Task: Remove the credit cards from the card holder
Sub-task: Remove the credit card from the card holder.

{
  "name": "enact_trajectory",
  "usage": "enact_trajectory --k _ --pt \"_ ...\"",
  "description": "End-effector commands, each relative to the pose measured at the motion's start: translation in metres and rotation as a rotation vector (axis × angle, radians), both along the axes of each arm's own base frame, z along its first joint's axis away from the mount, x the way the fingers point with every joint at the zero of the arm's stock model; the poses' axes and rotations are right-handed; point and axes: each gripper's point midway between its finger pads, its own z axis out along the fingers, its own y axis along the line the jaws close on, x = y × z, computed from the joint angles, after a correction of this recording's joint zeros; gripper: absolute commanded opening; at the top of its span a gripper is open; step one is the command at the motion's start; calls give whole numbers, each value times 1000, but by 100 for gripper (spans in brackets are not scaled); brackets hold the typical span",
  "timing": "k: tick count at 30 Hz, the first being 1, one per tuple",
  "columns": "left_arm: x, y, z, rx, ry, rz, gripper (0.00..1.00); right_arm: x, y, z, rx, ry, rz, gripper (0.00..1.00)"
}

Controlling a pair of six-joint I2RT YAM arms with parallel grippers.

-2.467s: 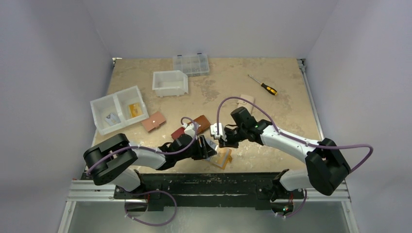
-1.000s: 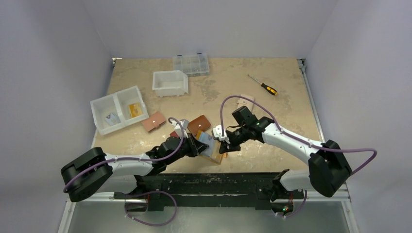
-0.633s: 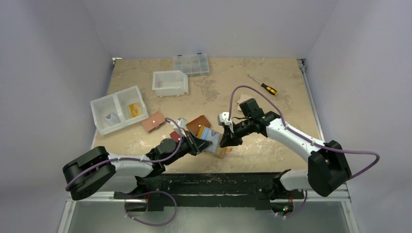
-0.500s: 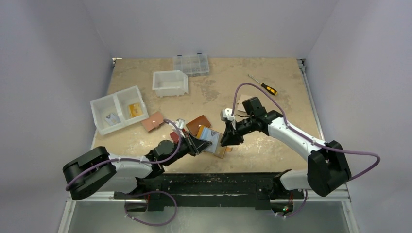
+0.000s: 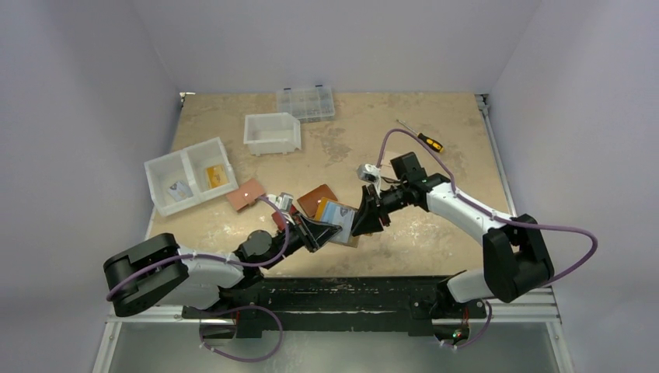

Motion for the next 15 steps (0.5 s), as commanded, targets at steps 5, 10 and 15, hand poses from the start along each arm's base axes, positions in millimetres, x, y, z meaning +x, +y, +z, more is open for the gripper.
enact_trajectory --k 5,10,15 --pt "1 -3 38 -98 -117 14 0 -2 4 42 156 91 46 33" --pt "2 -6 38 -98 -119 14 0 -2 3 44 167 114 45 35" --pt "-1 -14 39 -98 -126 -12 0 3 4 39 144 129 16 39"
